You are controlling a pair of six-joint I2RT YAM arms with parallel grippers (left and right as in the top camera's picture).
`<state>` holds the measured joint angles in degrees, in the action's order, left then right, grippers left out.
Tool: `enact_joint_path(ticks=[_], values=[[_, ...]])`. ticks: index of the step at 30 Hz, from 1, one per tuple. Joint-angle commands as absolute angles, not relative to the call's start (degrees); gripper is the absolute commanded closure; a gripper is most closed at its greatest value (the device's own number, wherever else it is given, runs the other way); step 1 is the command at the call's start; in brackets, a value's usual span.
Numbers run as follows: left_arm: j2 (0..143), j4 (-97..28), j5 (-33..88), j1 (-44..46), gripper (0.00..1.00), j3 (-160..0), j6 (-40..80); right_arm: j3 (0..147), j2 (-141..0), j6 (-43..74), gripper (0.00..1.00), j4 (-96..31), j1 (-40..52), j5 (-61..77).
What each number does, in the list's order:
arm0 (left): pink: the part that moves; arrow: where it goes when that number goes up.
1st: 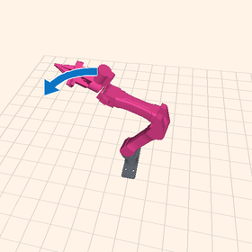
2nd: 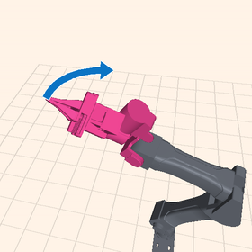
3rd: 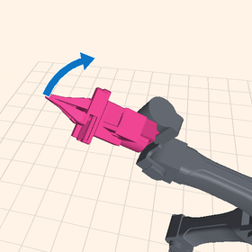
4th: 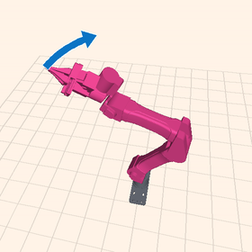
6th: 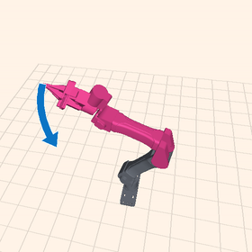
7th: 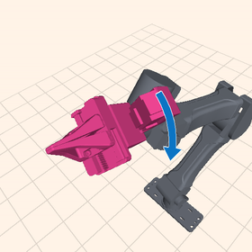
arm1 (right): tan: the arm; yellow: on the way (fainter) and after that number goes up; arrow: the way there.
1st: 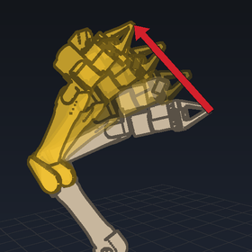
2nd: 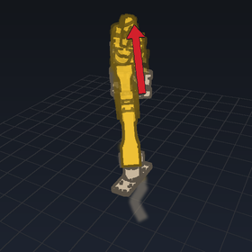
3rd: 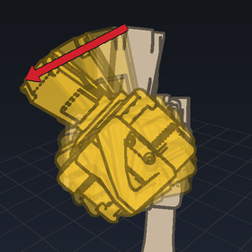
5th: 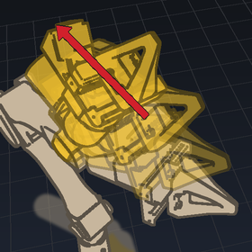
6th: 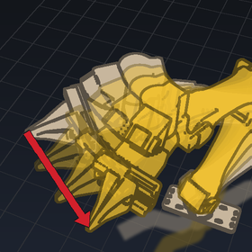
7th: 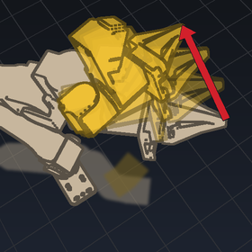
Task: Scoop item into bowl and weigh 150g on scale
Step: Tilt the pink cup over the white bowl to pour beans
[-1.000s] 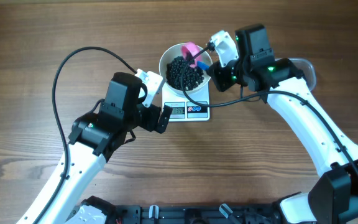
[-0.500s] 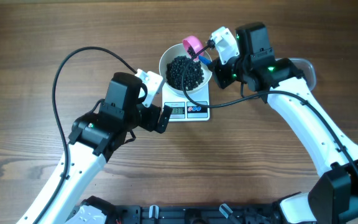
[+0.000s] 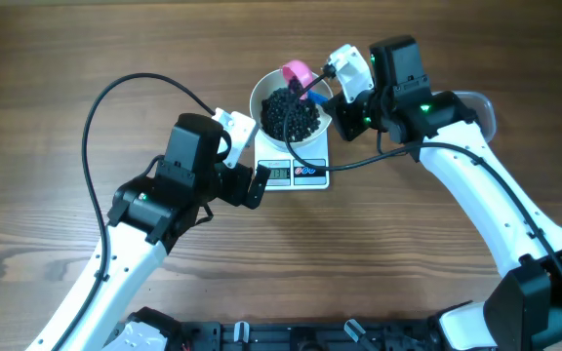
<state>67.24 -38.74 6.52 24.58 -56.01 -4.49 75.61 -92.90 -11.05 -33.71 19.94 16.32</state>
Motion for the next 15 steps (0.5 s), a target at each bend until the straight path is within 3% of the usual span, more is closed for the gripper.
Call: enact_joint_path(ticks=[1, 15], values=[[67.5, -38.6, 6.6, 24.3, 0.0, -57.0, -5.6, 76.1, -91.9, -12.0, 0.96, -33.9, 20.1, 14.1], [67.5, -38.6, 6.6, 24.3, 0.0, -57.0, -5.6, 76.1, -92.1, -11.8, 0.96, -34.0, 20.1, 18.3]])
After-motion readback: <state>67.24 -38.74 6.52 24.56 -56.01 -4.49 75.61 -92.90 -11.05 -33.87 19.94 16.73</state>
